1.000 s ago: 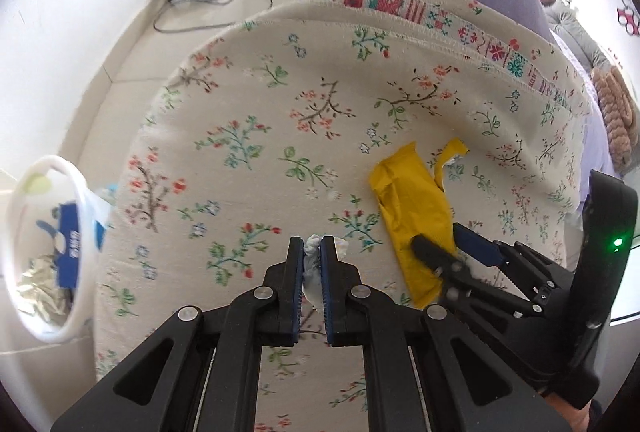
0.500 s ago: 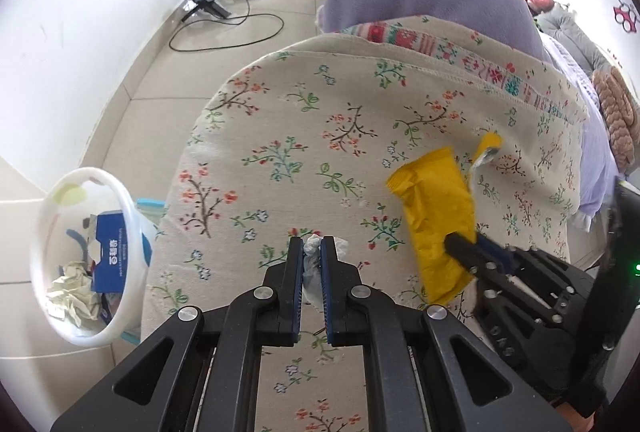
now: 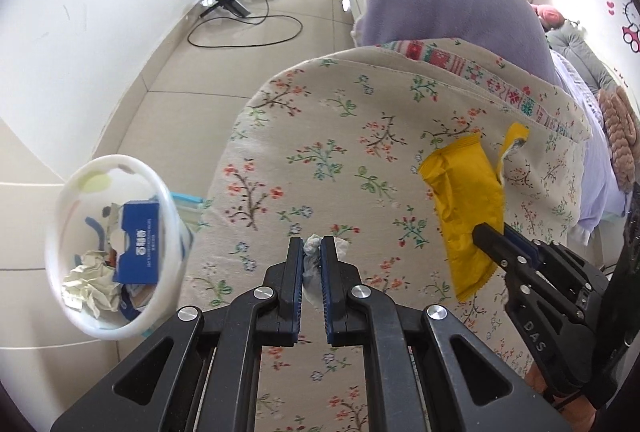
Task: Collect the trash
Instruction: 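Carry the yellow wrapper and tissue bit over the white basin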
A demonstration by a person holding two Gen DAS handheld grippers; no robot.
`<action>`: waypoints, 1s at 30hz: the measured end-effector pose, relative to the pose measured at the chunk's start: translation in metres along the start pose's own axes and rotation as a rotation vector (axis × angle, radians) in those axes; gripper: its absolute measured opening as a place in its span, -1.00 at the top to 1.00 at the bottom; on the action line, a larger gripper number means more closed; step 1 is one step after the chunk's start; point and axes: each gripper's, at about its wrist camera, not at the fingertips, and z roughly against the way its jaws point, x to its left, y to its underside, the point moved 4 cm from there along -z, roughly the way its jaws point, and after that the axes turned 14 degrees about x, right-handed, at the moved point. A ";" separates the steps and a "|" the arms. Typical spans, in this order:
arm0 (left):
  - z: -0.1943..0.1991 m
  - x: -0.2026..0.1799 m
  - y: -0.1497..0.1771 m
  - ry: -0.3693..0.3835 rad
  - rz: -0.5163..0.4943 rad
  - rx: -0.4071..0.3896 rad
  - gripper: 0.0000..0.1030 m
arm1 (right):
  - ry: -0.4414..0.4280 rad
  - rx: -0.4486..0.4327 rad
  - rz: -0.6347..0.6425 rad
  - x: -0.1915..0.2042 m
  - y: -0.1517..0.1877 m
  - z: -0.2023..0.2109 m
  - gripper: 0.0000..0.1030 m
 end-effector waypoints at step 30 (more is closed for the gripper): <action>0.022 0.222 0.023 0.109 0.477 0.017 0.83 | -0.215 0.036 0.185 0.177 -0.029 -0.037 0.78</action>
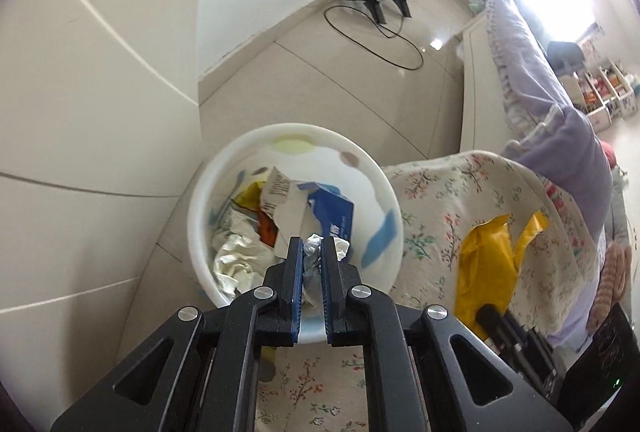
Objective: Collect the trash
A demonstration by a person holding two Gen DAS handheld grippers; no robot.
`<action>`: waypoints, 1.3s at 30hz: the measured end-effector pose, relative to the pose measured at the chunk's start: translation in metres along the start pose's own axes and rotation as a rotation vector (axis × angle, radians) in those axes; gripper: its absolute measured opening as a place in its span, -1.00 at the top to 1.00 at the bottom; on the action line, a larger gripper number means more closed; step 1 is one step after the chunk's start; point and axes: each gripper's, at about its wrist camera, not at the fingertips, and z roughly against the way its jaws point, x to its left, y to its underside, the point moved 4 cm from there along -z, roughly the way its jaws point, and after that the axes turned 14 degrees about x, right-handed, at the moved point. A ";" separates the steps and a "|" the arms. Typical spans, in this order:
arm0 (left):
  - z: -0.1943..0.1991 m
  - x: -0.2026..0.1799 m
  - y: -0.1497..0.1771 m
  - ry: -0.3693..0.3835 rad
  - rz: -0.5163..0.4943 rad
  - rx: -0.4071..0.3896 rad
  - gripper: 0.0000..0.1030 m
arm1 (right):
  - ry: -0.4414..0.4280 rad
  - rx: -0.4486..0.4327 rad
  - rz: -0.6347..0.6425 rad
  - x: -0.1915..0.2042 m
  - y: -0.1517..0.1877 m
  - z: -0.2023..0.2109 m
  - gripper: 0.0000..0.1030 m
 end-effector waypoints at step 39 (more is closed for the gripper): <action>0.040 -0.008 0.025 -0.104 -0.092 -0.107 0.22 | -0.070 0.054 -0.015 0.051 0.013 -0.039 0.01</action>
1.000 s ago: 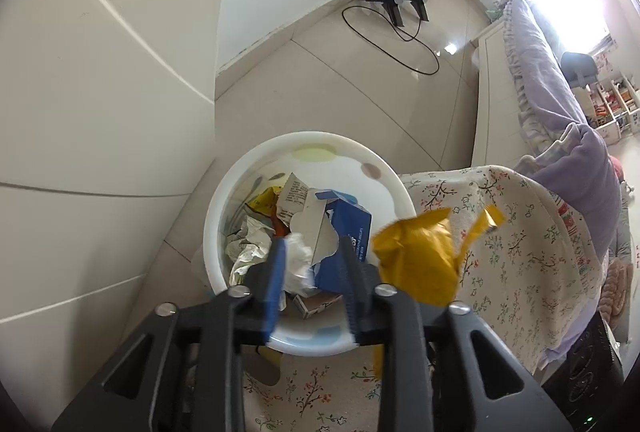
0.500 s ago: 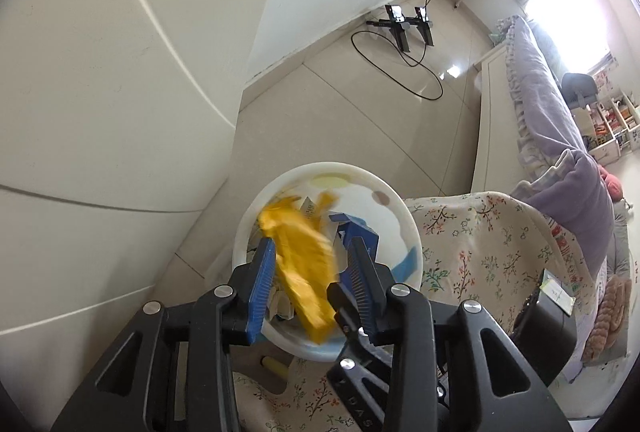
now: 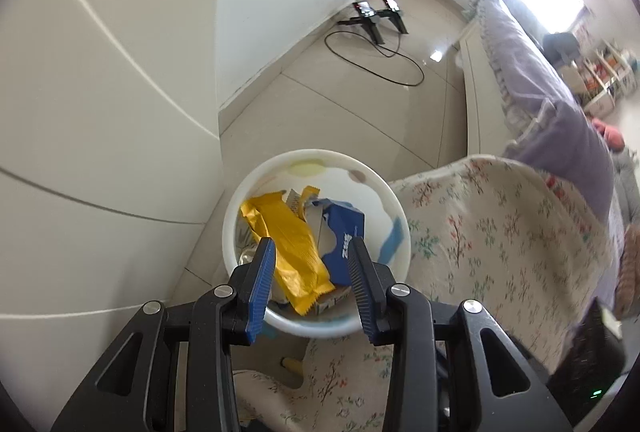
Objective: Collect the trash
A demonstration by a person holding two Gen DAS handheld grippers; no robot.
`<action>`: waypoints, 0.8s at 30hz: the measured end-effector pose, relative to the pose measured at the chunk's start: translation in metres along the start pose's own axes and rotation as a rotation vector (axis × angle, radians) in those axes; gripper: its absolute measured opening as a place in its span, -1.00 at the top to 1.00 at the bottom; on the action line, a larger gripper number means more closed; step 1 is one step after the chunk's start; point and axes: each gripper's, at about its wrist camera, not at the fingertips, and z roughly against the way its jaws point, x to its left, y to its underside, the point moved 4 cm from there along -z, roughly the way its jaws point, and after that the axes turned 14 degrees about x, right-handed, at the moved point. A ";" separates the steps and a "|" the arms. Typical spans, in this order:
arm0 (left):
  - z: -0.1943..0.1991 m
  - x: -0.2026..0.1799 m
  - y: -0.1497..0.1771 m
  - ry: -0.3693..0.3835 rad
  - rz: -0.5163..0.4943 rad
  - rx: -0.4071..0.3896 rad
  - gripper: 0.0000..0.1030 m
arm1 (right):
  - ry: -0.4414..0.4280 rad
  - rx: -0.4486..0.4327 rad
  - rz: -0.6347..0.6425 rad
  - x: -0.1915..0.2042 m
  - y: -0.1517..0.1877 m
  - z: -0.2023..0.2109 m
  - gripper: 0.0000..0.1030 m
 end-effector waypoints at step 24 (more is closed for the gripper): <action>0.145 -0.106 0.253 -0.245 -0.210 -0.302 -0.75 | 0.145 -0.351 -0.079 -0.014 0.217 0.233 -0.80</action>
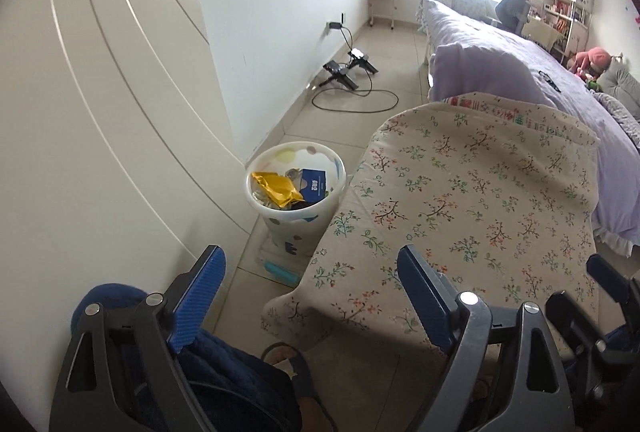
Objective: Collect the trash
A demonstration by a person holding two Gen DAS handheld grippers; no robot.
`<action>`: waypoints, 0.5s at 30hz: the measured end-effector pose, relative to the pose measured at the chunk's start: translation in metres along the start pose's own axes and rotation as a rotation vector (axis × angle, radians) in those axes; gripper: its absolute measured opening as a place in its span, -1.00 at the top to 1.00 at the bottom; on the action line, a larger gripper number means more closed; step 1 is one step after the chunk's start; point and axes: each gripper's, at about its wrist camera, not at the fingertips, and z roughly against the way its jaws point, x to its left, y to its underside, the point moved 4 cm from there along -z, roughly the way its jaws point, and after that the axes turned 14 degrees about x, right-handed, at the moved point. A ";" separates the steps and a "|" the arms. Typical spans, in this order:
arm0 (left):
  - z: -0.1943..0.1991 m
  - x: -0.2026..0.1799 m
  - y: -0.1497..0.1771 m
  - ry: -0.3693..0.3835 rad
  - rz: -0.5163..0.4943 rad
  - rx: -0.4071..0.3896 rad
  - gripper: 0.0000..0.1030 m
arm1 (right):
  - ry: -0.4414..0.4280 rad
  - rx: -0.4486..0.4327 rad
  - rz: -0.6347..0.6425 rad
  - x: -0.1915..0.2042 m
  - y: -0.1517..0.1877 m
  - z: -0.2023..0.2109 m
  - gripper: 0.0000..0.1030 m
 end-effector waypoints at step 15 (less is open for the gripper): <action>0.043 -0.010 0.008 -0.004 -0.040 -0.053 -0.77 | 0.033 -0.093 0.024 -0.005 0.004 0.046 -0.94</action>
